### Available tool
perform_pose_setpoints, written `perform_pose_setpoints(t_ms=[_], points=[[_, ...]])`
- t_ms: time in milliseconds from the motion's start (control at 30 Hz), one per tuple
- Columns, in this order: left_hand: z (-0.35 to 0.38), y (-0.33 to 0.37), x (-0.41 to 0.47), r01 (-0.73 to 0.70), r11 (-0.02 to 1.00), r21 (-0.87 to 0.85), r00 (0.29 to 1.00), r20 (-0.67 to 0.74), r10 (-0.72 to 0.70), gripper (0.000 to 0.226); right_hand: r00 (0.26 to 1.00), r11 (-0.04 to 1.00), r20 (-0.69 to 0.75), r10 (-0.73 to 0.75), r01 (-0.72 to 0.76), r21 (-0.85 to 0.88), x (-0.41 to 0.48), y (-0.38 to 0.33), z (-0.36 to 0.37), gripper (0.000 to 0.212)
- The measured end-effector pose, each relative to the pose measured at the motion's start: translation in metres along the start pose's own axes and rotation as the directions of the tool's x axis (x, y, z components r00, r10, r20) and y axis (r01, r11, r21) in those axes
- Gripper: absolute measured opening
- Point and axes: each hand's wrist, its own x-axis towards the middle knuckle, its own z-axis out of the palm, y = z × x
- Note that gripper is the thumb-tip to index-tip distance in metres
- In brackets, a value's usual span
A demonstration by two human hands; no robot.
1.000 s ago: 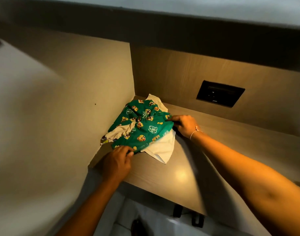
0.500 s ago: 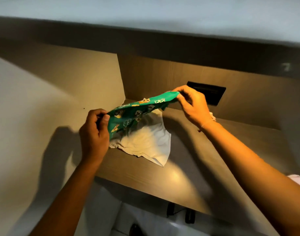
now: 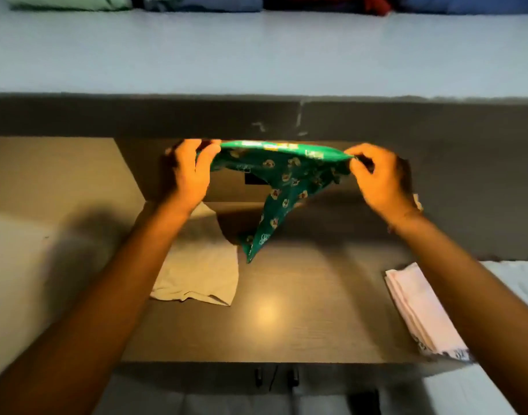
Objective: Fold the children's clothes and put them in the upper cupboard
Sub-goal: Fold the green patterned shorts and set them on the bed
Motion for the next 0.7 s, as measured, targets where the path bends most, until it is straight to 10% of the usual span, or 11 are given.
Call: perform_pose_setpoints(t_ms=[133,333,567,700], points=[[0.006,-0.009,-0.094,-0.302,0.953,0.001,0.934,0.203,0.295,0.018,0.995,0.971,0.099,0.027,-0.002,-0.241,-0.123,0.039,-0.018,0.015],[0.013,-0.042,-0.23,-0.212,0.976,0.045,0.659,0.744,0.109,0.024,0.84,0.902,0.463,0.282,-0.067,-0.427,-0.25,0.058,0.002,0.028],[0.06,-0.036,-0.179,-0.308,0.949,0.061,0.625,0.765,0.154,0.035,0.912,0.891,0.241,0.332,-0.219,-0.398,-0.215,0.056,0.023,0.034],[0.136,-0.025,-0.131,-0.278,0.95,0.144,0.579,0.814,0.046,0.058,0.824,0.823,0.346,0.449,-0.231,-0.519,-0.194,0.064,0.072,0.058]])
